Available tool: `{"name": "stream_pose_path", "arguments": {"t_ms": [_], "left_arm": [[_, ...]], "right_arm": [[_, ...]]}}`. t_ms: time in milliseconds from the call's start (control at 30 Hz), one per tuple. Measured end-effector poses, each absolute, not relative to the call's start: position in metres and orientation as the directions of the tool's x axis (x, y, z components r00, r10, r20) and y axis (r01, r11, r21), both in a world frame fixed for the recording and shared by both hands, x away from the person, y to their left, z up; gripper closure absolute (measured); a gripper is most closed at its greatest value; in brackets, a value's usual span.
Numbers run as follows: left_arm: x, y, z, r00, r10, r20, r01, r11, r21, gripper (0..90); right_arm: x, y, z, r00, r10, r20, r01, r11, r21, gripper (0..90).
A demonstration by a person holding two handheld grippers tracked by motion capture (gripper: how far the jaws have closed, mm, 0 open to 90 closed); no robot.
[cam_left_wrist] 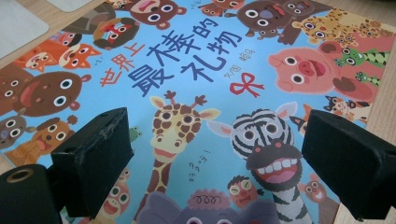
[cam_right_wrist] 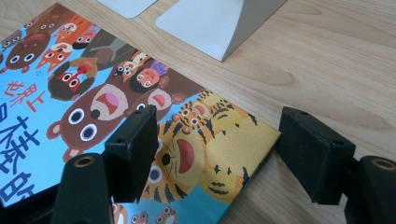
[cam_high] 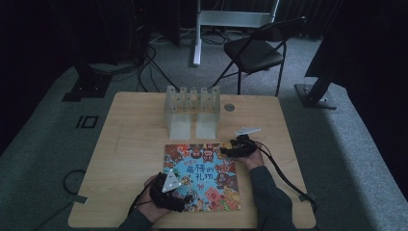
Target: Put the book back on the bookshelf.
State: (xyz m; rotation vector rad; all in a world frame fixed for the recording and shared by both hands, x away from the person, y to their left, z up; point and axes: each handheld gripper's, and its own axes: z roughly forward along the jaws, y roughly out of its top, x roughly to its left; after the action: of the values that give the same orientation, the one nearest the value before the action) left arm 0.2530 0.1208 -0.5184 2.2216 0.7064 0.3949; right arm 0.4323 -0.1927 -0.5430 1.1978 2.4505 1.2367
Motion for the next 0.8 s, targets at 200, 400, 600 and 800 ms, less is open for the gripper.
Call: {"name": "stream_pose_path", "arguments": {"t_ms": [200, 400, 600, 800], "left_arm": [[0.249, 0.114, -0.519, 0.813, 0.58, 0.059, 0.354, -0.571, 0.741, 7.4], [0.239, 0.102, -0.52, 0.845, 0.53, 0.064, 0.32, -0.599, 0.735, 2.8], [0.233, 0.086, -0.527, 0.88, 0.472, 0.057, 0.298, -0.641, 0.708, 1.6], [0.232, 0.072, -0.529, 0.888, 0.455, 0.068, 0.277, -0.647, 0.71, 1.6]], "right_arm": [[0.432, -0.195, -0.539, -0.669, 0.711, 0.219, 0.586, 0.323, 0.743, 31.0], [0.431, -0.198, -0.53, -0.672, 0.701, 0.239, 0.574, 0.289, 0.766, 32.2], [0.429, -0.202, -0.521, -0.674, 0.689, 0.266, 0.563, 0.246, 0.789, 32.8], [0.427, -0.201, -0.51, -0.684, 0.682, 0.257, 0.543, 0.242, 0.804, 32.8]]}}
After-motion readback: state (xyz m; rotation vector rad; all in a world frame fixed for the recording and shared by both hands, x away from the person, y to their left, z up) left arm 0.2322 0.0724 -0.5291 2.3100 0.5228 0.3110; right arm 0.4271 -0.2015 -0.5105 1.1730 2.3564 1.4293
